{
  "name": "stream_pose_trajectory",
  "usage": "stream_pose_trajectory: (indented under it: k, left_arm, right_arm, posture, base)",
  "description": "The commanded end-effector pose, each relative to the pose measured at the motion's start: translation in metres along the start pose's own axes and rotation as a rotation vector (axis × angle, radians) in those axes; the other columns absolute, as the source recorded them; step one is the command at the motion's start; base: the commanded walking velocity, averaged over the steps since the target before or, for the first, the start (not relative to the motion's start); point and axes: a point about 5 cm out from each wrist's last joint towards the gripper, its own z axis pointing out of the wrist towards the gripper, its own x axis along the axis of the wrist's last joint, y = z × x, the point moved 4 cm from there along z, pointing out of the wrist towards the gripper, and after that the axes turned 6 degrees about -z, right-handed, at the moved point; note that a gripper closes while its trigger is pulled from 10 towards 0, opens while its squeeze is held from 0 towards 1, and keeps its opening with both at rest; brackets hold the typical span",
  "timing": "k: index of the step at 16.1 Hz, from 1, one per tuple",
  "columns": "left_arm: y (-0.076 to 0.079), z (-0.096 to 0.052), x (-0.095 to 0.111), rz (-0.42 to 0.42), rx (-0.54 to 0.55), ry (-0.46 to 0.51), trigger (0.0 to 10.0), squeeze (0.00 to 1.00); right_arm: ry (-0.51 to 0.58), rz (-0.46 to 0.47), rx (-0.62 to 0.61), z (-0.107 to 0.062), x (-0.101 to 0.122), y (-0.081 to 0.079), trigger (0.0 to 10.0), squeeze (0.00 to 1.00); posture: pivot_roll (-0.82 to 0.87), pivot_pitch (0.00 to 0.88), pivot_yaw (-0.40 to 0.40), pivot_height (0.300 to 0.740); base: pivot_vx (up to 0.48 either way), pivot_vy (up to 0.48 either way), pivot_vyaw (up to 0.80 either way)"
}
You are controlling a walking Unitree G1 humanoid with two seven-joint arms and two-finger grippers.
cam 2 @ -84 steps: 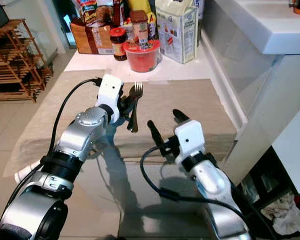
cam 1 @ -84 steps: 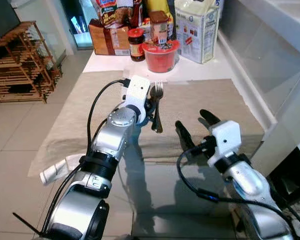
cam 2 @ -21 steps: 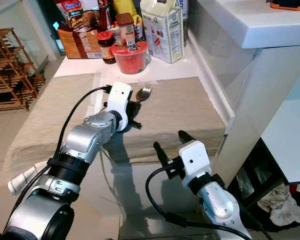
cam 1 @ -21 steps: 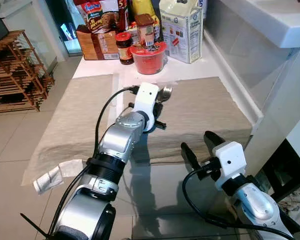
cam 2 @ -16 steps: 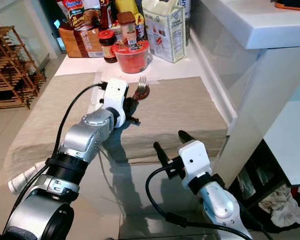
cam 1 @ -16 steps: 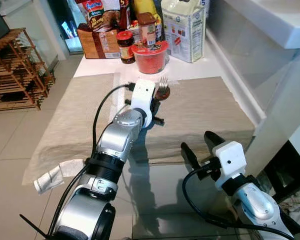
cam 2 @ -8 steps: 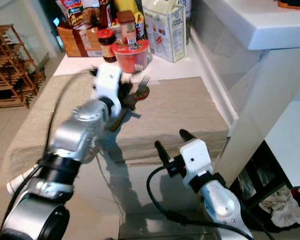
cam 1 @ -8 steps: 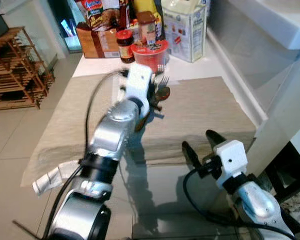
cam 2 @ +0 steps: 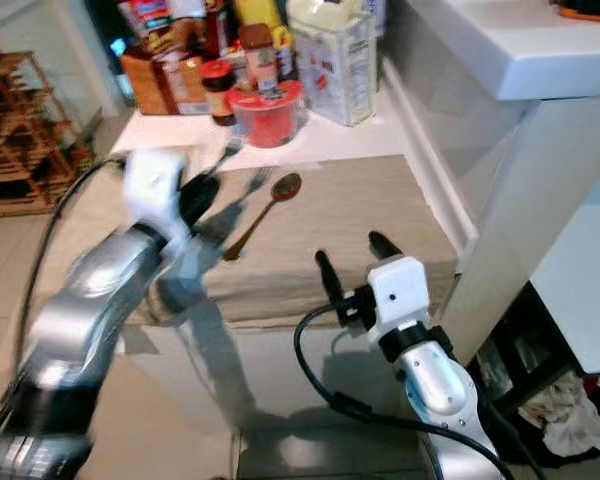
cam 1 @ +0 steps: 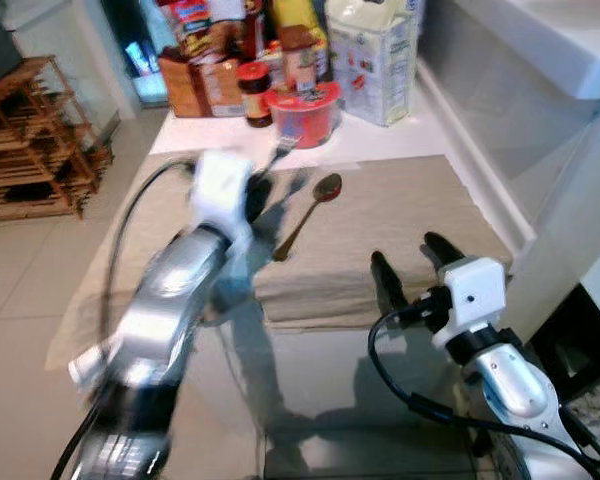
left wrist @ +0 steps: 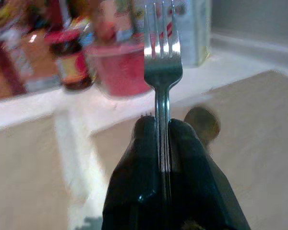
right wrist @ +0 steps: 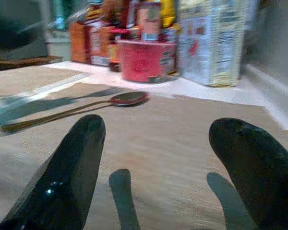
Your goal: Setting the table
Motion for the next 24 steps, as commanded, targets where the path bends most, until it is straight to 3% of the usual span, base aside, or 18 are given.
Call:
stream_pose_trajectory:
  k: [1,4,5,7,9,11,12,13,19,24]
  left_arm:
    - [-0.010,-0.008,0.008,0.000,0.032,0.031,0.0,0.00]
    - [-0.031,-0.033,0.001,0.005,0.137,0.053,0.0,0.00]
    - [-0.046,-0.054,-0.001,-0.003,0.215,0.074,0.0,0.00]
    - [-0.056,-0.076,-0.005,0.015,0.276,0.082,0.0,0.00]
    - [-0.059,-0.094,-0.016,-0.018,0.316,0.077,0.0,0.00]
    - [-0.056,-0.108,-0.038,-0.117,0.345,0.042,0.0,0.00]
    - [-0.057,-0.110,-0.052,-0.227,0.388,0.008,0.0,0.00]
    - [-0.053,-0.107,-0.054,-0.256,0.375,0.008,0.0,0.00]
    - [-0.039,-0.077,-0.027,-0.249,0.282,0.115,0.0,0.00]
    - [-0.039,-0.070,-0.032,-0.253,0.291,0.105,0.0,0.00]
  right_arm:
    - [0.046,-0.016,-0.029,0.003,0.011,0.005,10.0,0.00]
    - [0.039,-0.006,-0.071,0.006,0.005,0.008,10.0,0.00]
    - [0.037,-0.008,-0.091,0.007,0.002,0.011,10.0,0.00]
    - [0.029,-0.004,-0.110,0.006,-0.002,0.013,10.0,0.00]
    - [0.027,0.008,-0.123,0.007,-0.005,0.014,10.0,0.00]
    - [0.003,0.029,-0.132,0.010,-0.015,0.014,10.0,0.00]
    - [-0.009,0.056,-0.136,0.011,-0.018,0.013,10.0,0.00]
    - [-0.012,0.071,-0.141,0.012,-0.020,0.013,10.0,0.00]
    - [-0.027,0.200,-0.234,0.014,-0.032,0.021,10.0,0.00]
    - [-0.020,0.188,-0.212,0.018,-0.032,0.023,10.0,0.00]
  posture:
    - [-0.14,0.000,0.120,0.740]
    - [-0.11,0.000,0.112,0.740]
    - [-0.10,0.000,0.108,0.740]
    - [-0.08,0.000,0.099,0.740]
    - [-0.08,0.000,0.085,0.740]
    - [-0.08,0.000,0.070,0.740]
    - [-0.08,0.000,0.066,0.740]
    - [-0.09,0.000,0.063,0.740]
    - [-0.11,0.000,0.067,0.740]
    - [-0.11,0.000,0.052,0.740]
  base:
    - [0.000,0.000,0.00]
    - [0.000,0.000,0.00]
    - [0.000,0.000,0.00]
    - [0.000,0.000,0.00]
    - [0.000,0.000,0.00]
    - [0.000,0.000,0.00]
    - [0.000,0.000,0.00]
    - [0.000,0.000,0.00]
    - [0.000,0.000,0.00]
    - [0.000,0.000,0.00]
